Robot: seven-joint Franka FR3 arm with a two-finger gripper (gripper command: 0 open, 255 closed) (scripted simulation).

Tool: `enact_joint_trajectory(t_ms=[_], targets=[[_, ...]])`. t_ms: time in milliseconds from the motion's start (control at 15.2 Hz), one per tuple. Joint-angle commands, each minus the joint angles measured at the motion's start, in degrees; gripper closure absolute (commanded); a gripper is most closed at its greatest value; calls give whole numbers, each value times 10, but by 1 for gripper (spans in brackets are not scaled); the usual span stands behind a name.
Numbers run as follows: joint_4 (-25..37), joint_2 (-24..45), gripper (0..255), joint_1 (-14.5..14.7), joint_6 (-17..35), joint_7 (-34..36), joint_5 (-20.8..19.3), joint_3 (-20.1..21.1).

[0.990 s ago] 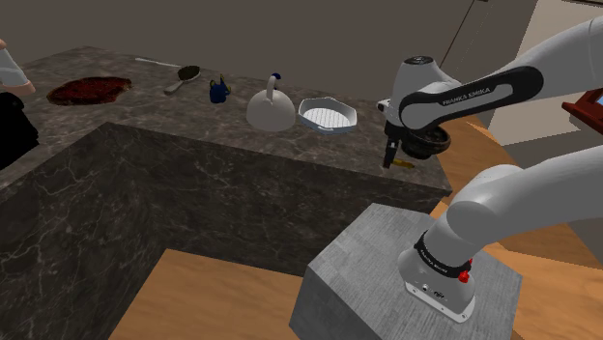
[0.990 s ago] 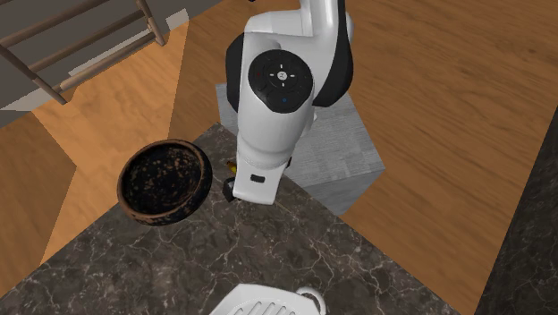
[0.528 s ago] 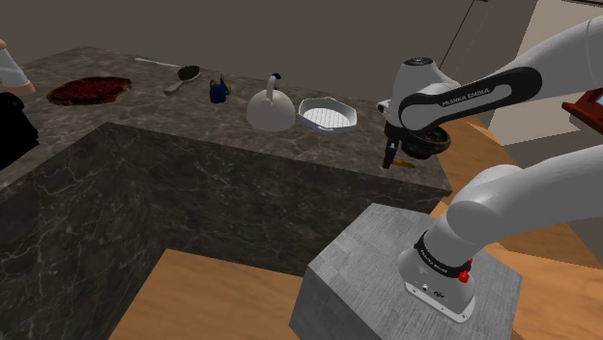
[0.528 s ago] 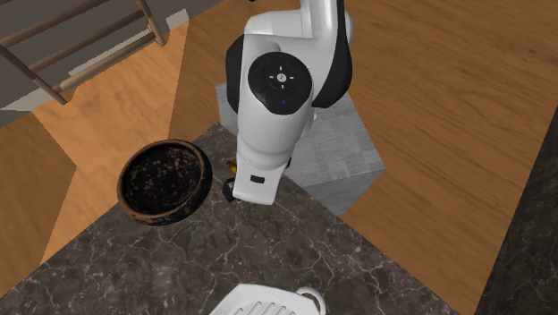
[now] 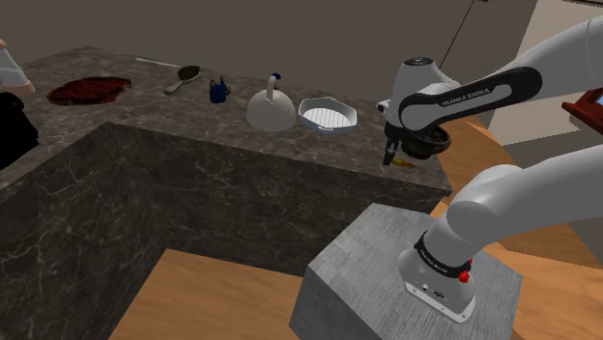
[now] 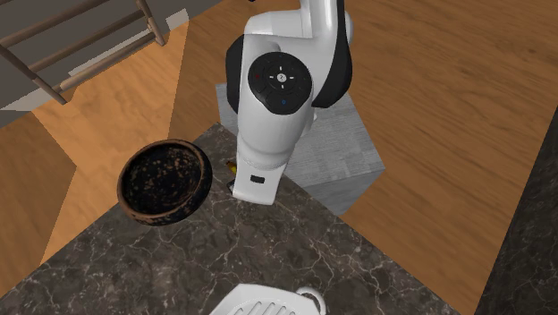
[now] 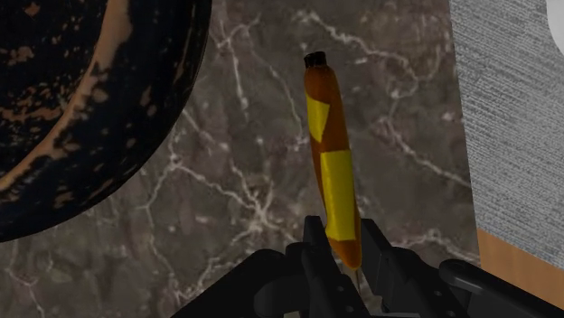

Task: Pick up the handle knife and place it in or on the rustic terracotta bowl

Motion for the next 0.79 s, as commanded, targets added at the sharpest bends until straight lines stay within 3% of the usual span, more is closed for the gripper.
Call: enact_joint_trajectory(t_ms=[0, 726], targets=[[0, 0, 255, 0, 0, 0, 0, 0], [43, -61, 255, 7, -103, -19, 26, 18]])
